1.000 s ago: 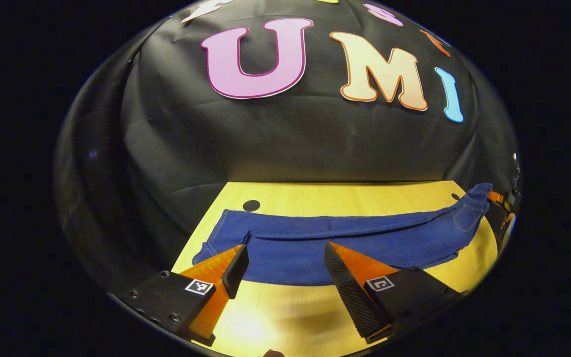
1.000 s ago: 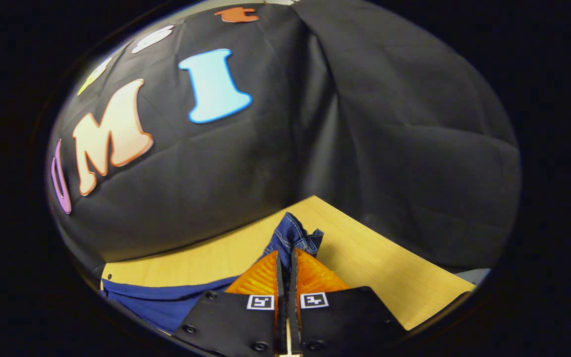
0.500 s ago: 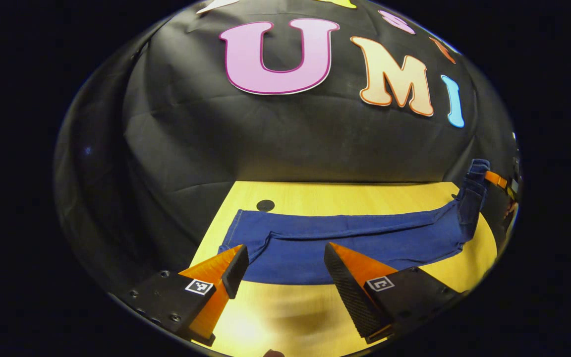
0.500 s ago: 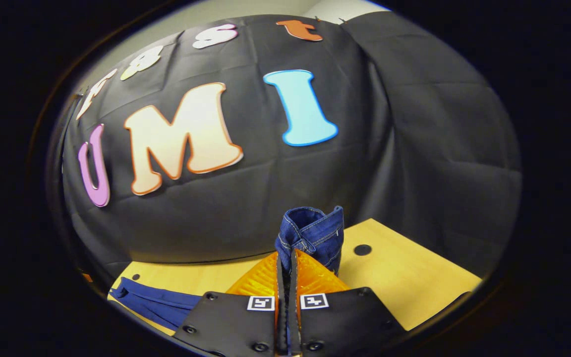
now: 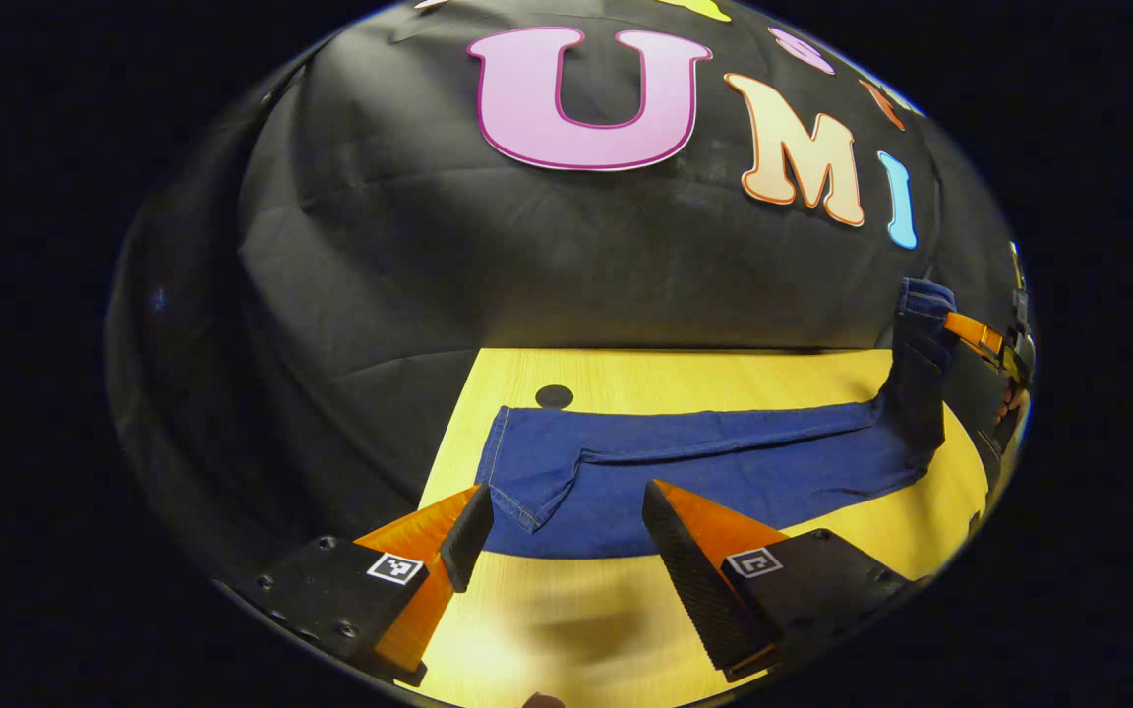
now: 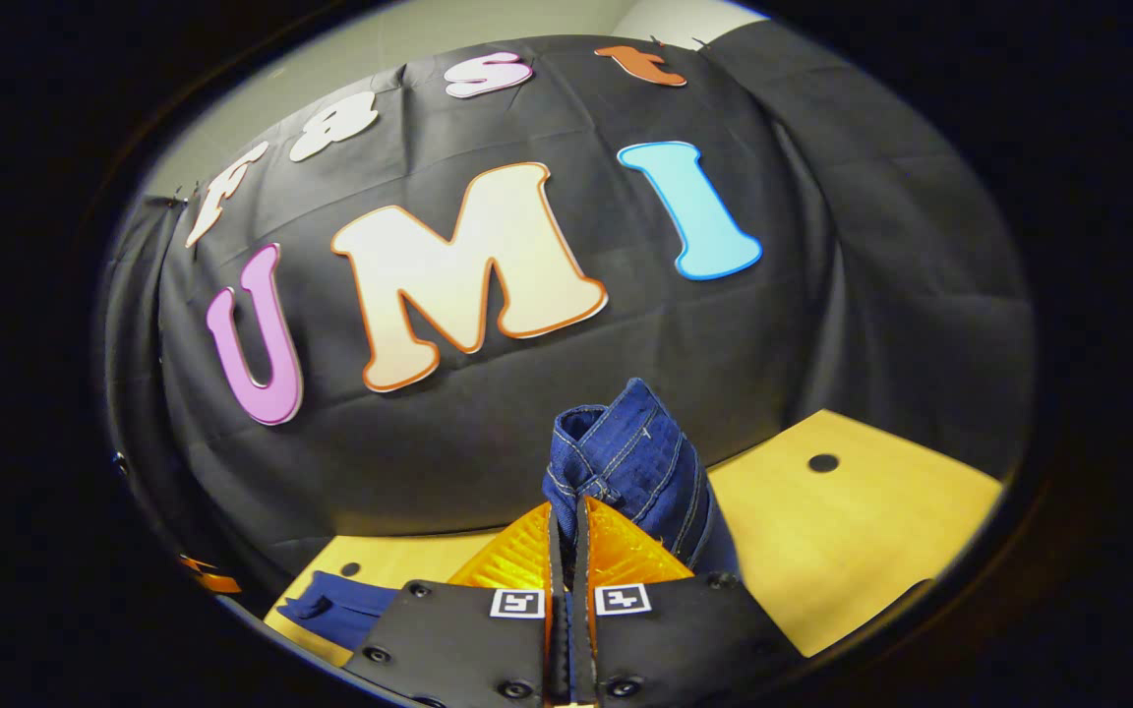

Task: Grasp the waist and the cuffs of the jeans and fold them to make the two legs overlap; first hold the waist and fold one-third of the jeans toward the cuffs, then hold the cuffs and fold the remaining one-third in the same direction to finish folding.

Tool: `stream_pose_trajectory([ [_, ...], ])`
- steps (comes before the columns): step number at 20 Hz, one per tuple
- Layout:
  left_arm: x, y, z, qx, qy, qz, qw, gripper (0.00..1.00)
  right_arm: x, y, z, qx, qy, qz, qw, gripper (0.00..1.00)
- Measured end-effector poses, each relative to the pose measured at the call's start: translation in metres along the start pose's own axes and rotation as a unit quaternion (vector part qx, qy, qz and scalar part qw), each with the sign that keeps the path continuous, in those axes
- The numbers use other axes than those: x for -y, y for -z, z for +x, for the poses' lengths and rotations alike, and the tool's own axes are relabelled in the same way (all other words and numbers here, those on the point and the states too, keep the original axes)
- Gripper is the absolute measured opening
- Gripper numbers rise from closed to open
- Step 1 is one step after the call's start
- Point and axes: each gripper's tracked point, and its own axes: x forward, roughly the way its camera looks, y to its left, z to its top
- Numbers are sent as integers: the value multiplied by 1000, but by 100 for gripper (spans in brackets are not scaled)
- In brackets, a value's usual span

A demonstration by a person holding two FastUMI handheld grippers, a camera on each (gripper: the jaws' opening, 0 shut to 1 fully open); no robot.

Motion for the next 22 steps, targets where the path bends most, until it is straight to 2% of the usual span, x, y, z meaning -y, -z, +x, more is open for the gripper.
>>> stream_pose_trajectory([
  [6, -31, 21, 6, -19, 11, 8, 1000, 96, 5, 15, 9, -42, -64, 70, 995, 4],
  [14, -56, 40, 27, -37, 17, 2, 999, 95, 0, 34, 17, -121, -56, 91, 987, 4],
  [16, -58, 43, 38, -41, 24, 9, 999, 95, -6, 39, 21, -141, -67, 110, 982, 7],
  [17, -56, 45, 48, -41, 27, 11, 999, 96, -6, 36, 22, -148, -68, 112, 980, 38],
  [18, -57, 46, 56, -43, 31, 14, 998, 96, -6, 55, 28, -148, -62, 97, 982, 69],
  [19, -56, 48, 64, -46, 33, 17, 998, 96, -2, 53, 19, -147, -55, 80, 984, 100],
  [21, -58, 56, 82, -56, 36, 18, 998, 99, 3, 41, 2, -148, -56, 60, 986, 98],
  [22, -59, 59, 91, -61, 35, 15, 997, 96, 5, 35, -4, -146, -56, 54, 986, 98],
])
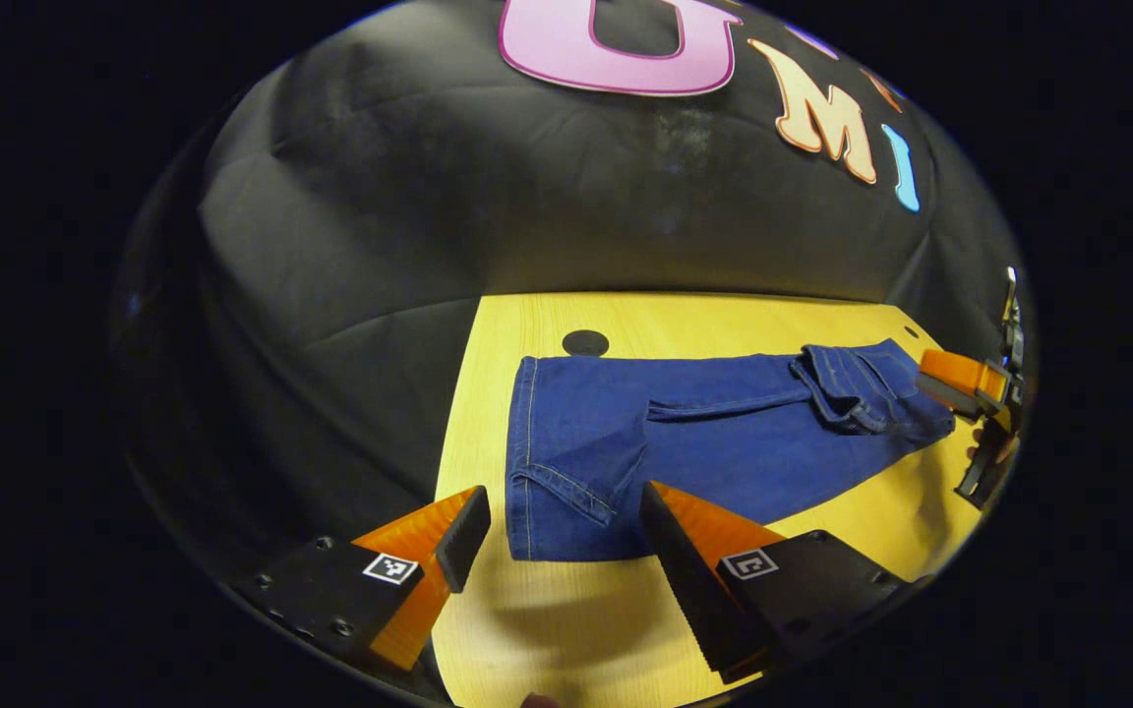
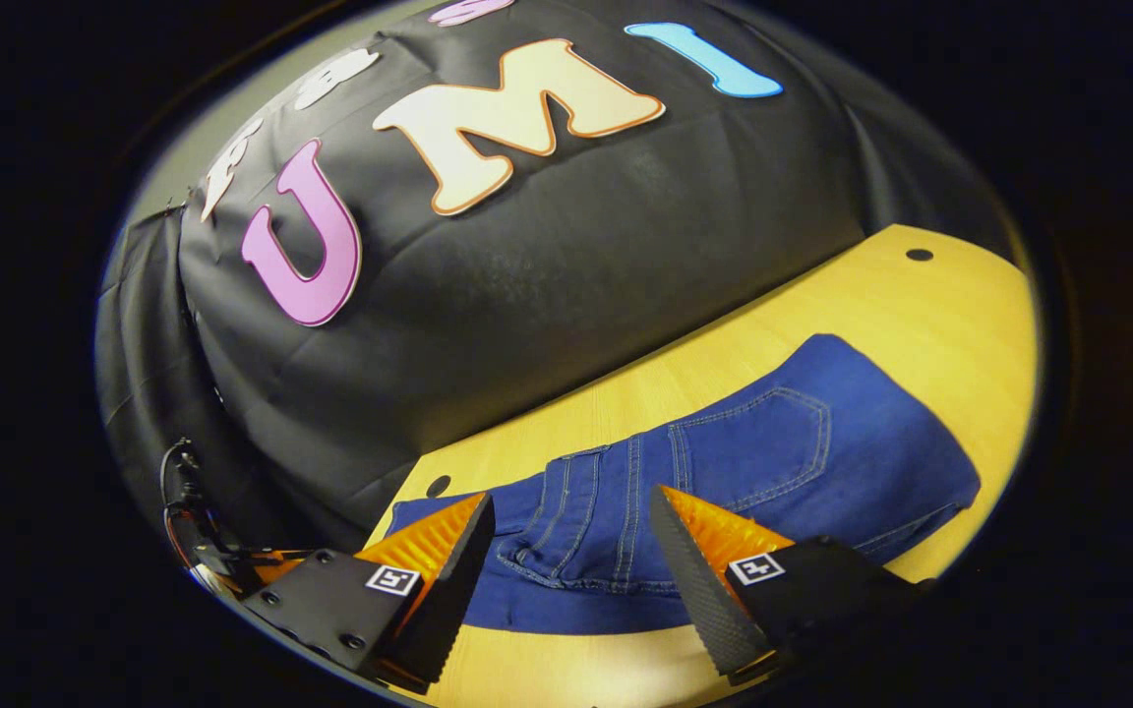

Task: Grasp the waist and the cuffs of the jeans and fold them to make the two legs overlap; first hold the waist and fold one-third of the jeans toward the cuffs, then hold the cuffs and fold the remaining one-third in the same direction to finish folding.

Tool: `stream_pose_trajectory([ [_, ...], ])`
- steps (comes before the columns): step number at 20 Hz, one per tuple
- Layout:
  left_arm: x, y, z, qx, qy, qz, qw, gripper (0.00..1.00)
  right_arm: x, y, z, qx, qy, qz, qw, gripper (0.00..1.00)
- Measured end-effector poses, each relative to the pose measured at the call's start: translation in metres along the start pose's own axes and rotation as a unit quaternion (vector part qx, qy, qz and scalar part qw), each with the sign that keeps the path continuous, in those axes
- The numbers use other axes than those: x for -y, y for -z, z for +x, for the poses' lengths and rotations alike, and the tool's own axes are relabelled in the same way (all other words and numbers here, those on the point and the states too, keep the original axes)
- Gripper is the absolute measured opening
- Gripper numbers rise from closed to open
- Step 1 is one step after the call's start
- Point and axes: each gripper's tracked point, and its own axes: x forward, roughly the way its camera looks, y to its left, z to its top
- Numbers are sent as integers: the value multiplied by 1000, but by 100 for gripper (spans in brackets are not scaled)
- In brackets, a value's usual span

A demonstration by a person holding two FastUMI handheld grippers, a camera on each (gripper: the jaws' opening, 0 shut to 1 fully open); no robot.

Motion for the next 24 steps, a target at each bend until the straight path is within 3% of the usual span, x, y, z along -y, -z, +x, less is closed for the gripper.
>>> stream_pose_trajectory([
  [5, -15, 23, 37, -36, -6, -37, 999, 96, 16, -23, -34, 11, 19, -18, 1000, 98],
  [12, -8, 32, 49, -57, -4, -29, 998, 97, 35, -43, -60, 29, 38, -13, 999, 98],
  [14, -7, 31, 49, -56, 4, -29, 998, 90, 37, -43, -62, 30, 37, -10, 999, 98],
  [16, 4, 28, 51, -45, 24, -47, 998, 72, 37, -43, -65, 29, 32, -5, 999, 98],
  [19, 14, 24, 53, -31, 39, -77, 996, 24, 40, -46, -66, 30, 32, -2, 999, 98],
  [21, 15, 24, 53, -38, 30, -88, 995, 8, 42, -49, -67, 30, 28, 5, 999, 98],
  [24, 14, 19, 47, -45, 4, -85, 995, 1, 48, -62, -73, 38, 23, 1, 999, 98],
])
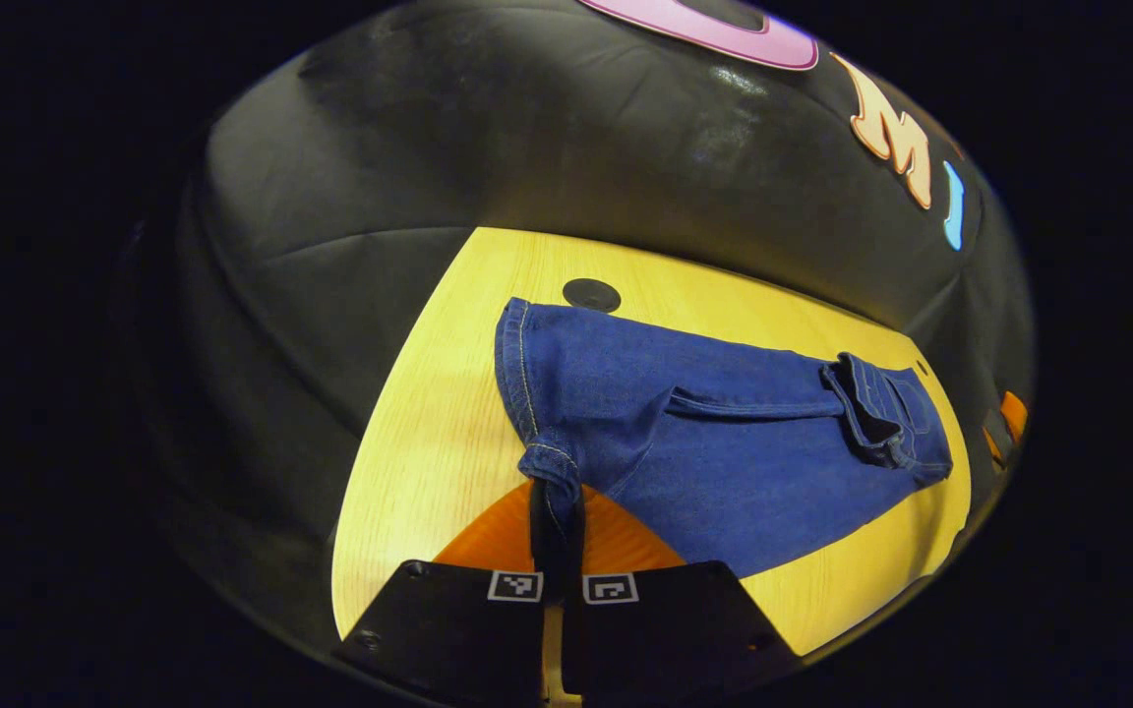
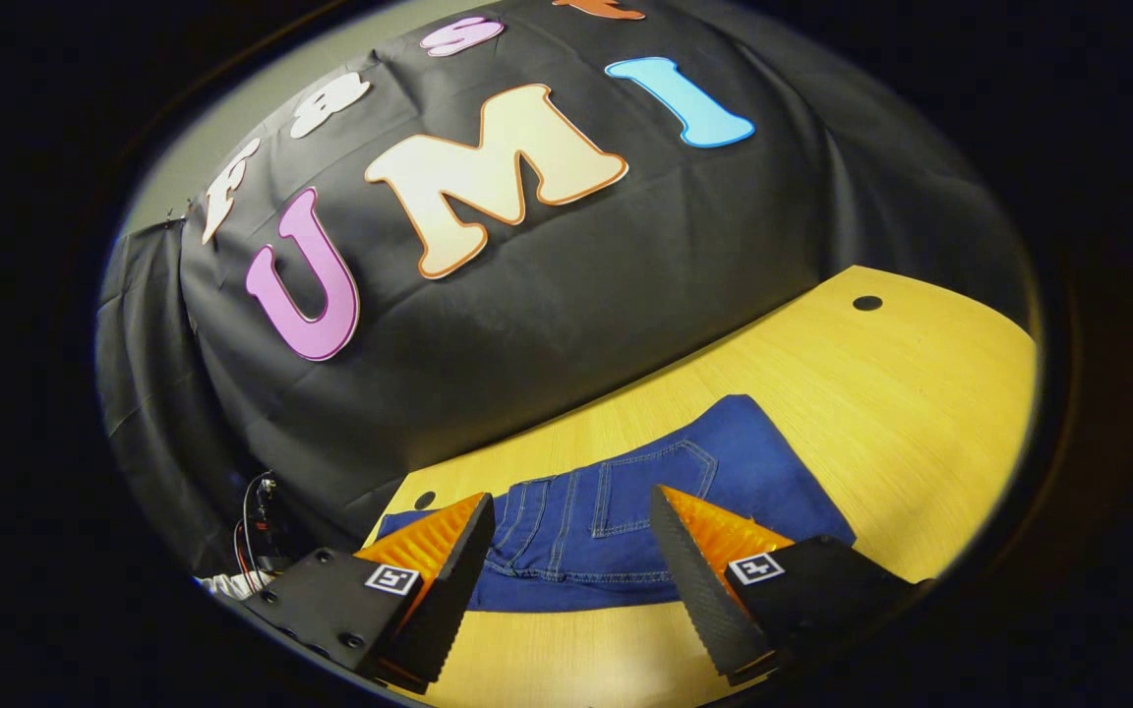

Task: Grasp the waist and the cuffs of the jeans and fold them to make the two legs overlap; first hold the waist and fold one-third of the jeans toward the cuffs, then hold the cuffs and fold the remaining one-third in the same direction to finish folding.

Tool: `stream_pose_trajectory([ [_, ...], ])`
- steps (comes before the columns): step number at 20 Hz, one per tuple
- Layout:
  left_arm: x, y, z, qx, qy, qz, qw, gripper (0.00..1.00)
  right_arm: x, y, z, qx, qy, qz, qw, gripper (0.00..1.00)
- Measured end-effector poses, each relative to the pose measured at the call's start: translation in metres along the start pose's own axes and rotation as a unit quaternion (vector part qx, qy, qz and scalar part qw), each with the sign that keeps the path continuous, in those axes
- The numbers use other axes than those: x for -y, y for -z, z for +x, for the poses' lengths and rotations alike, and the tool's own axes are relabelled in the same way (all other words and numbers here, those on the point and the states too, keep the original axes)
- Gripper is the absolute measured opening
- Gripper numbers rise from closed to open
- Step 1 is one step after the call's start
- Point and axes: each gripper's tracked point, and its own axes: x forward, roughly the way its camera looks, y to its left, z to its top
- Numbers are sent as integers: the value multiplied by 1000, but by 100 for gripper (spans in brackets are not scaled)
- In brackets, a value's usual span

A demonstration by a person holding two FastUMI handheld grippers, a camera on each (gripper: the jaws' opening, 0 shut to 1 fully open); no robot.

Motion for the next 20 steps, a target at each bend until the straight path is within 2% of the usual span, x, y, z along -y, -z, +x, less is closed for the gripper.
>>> stream_pose_trajectory([
  [4, 32, -31, -32, 35, 16, -25, 999, 0, 21, -20, -17, 3, -2, -6, 1000, 98],
  [8, 94, -67, -60, 73, 42, -26, 996, 0, 42, -38, -40, 2, -7, -13, 1000, 98],
  [16, 244, -122, -93, 127, 113, 16, 985, 0, 96, -70, -86, 5, -10, 4, 1000, 98],
  [20, 310, -126, -91, 131, 139, 57, 980, 0, 123, -83, -108, 9, -7, 5, 1000, 98],
])
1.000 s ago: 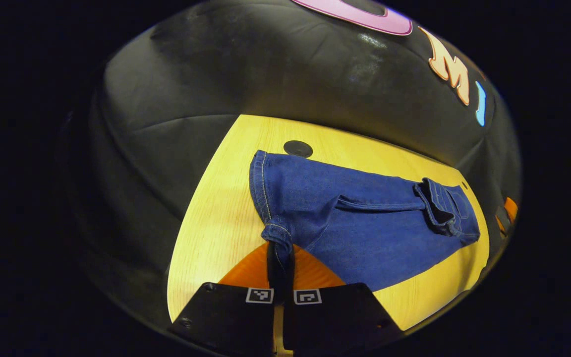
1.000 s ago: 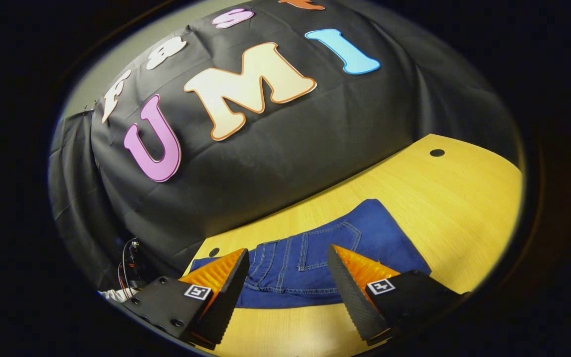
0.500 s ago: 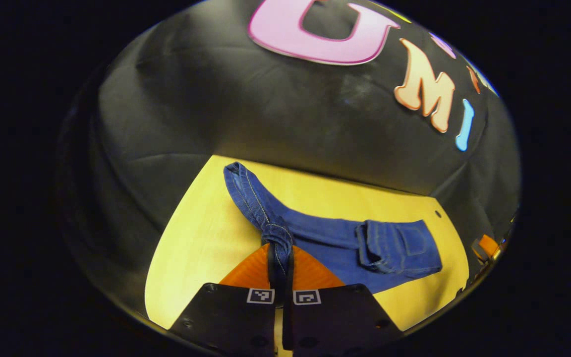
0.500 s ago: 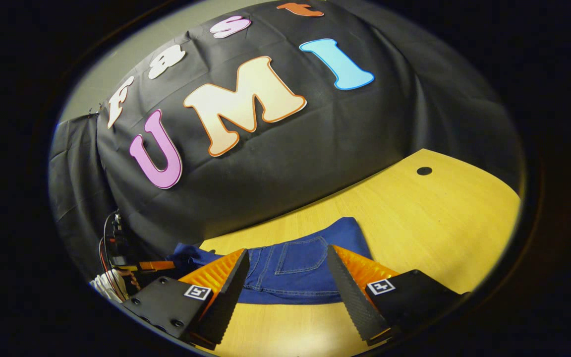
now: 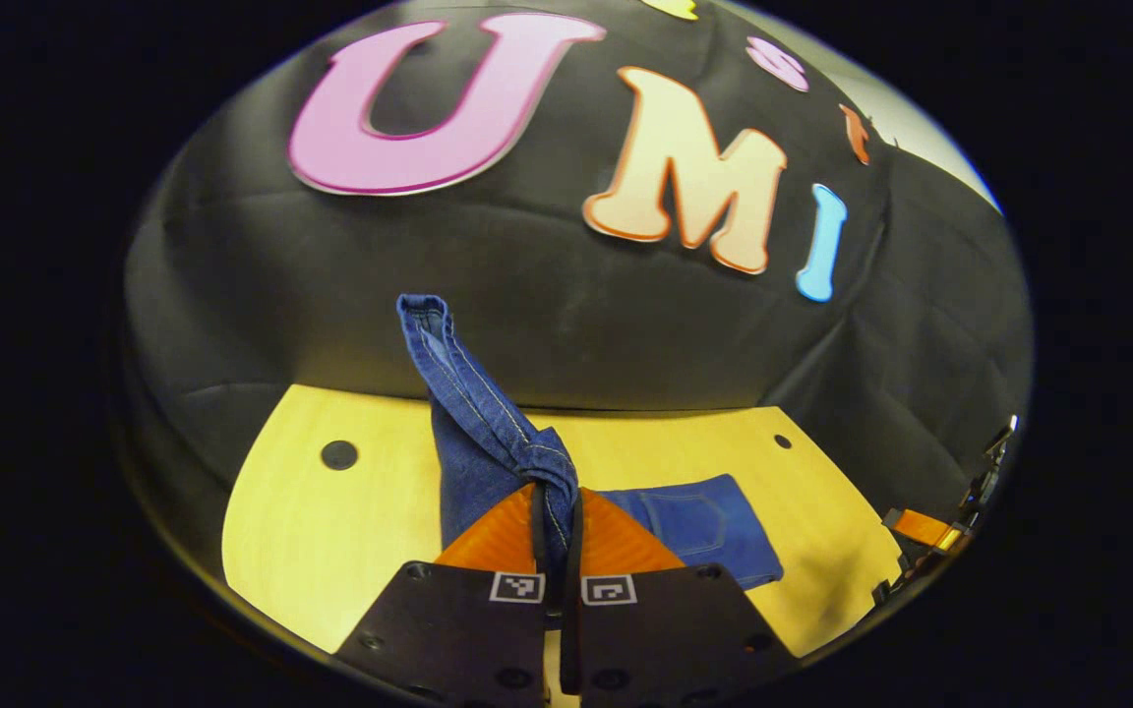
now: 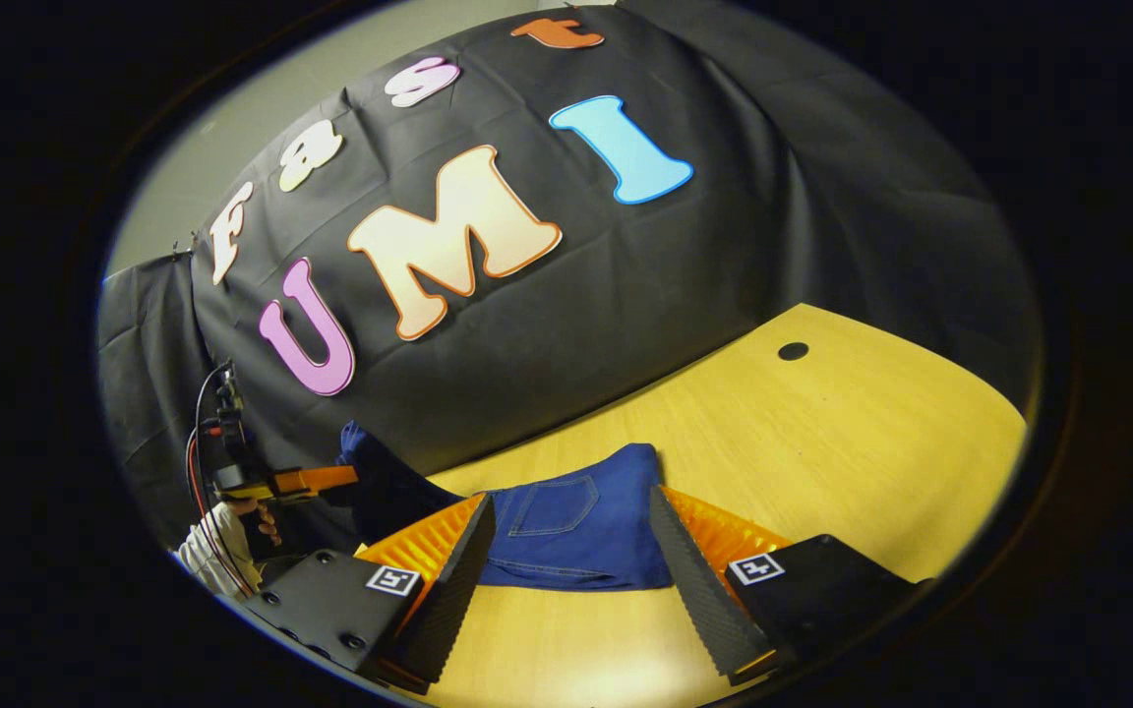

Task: Grasp the waist and the cuffs of the jeans and fold them to make the two legs overlap; first hold the waist and fold one-third of the jeans toward the cuffs, then hold the cuffs and fold the remaining one-third in the same direction to finish folding.

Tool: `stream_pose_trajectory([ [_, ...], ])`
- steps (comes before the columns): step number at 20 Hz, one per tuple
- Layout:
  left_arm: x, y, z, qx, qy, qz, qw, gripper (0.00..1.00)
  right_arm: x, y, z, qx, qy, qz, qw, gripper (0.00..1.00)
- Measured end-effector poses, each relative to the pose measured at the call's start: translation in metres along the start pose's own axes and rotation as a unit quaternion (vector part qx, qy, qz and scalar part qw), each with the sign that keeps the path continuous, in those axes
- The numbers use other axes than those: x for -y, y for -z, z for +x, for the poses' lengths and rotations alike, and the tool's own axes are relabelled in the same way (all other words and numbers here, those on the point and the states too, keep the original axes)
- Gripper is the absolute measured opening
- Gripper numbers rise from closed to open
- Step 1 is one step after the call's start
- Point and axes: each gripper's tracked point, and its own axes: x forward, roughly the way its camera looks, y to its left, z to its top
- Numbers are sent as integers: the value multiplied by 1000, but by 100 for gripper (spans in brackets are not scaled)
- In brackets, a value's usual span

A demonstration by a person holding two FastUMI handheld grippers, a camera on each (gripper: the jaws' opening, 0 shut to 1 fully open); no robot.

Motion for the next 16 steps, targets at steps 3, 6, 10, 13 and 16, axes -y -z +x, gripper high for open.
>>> stream_pose_trajectory([
  [3, 49, 3, 24, -4, 22, 20, 1000, 0, 21, -9, -17, 3, 5, 1, 1000, 98],
  [6, 91, 14, 47, -17, 43, 29, 999, 0, 44, -14, -32, 2, 15, 1, 1000, 98],
  [10, 133, 54, 87, -44, 52, 54, 996, 0, 75, -17, -50, -2, 33, 2, 999, 97],
  [13, 145, 85, 108, -64, 42, 58, 995, 0, 90, -17, -58, -11, 46, 0, 999, 98],
  [16, 152, 114, 126, -74, 21, 79, 994, 0, 100, -15, -63, -19, 47, -2, 999, 98],
])
